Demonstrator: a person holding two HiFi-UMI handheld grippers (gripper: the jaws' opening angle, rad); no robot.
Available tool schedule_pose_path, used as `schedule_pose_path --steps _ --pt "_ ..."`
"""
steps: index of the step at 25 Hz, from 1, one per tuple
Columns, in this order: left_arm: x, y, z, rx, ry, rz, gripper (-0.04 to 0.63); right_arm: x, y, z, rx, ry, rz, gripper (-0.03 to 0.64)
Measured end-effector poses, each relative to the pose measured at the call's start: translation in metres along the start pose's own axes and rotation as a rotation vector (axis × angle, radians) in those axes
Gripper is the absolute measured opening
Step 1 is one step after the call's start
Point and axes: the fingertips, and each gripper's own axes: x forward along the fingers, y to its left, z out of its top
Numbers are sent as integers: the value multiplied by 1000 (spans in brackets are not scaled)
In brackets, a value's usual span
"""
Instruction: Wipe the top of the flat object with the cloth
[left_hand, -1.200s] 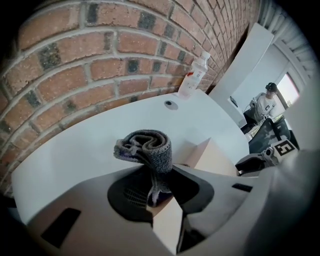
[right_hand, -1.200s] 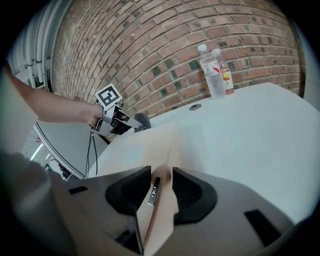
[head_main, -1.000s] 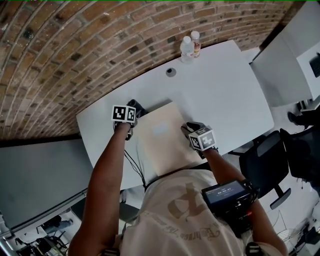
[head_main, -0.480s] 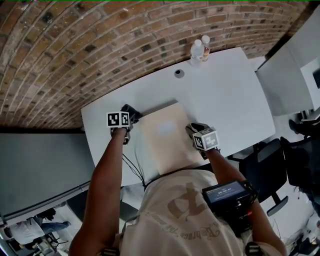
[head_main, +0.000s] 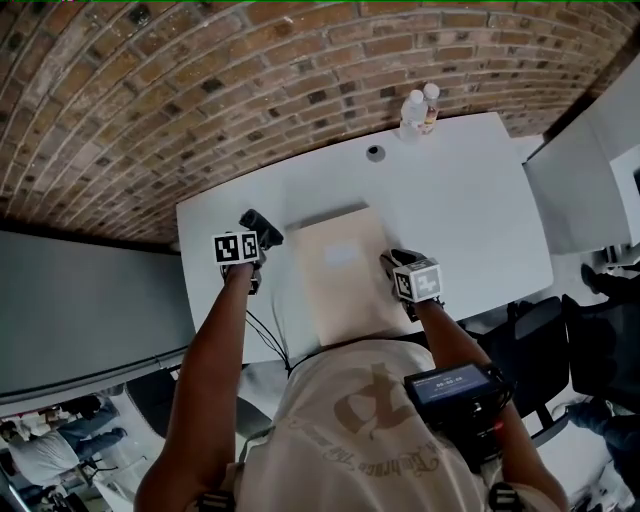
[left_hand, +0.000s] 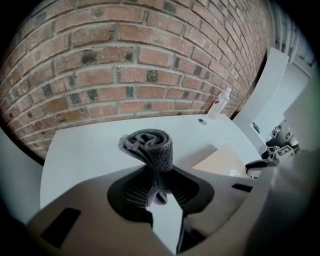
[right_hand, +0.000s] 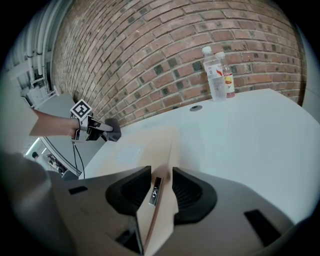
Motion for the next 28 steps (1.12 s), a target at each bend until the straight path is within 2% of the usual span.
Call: schedule_pose_path --steps 4,9,13,17,23,28 --pt "-14 -19 -2 -1 -41 -53 105 0 1 1 2 -2 6 146" --pt "-22 -86 12 25 -84 -238 104 1 2 2 1 -7 14 144" --pt "-13 -151 24 86 -66 -379 104 2 4 1 -4 -5 21 144" --pt "4 -212 33 131 -30 -473 104 3 4 2 -25 2 34 144" --pt "38 -269 44 138 12 -519 104 1 6 5 -16 -7 58 144" --pt "66 -284 39 194 72 -476 104 2 7 5 -35 -4 80 144"
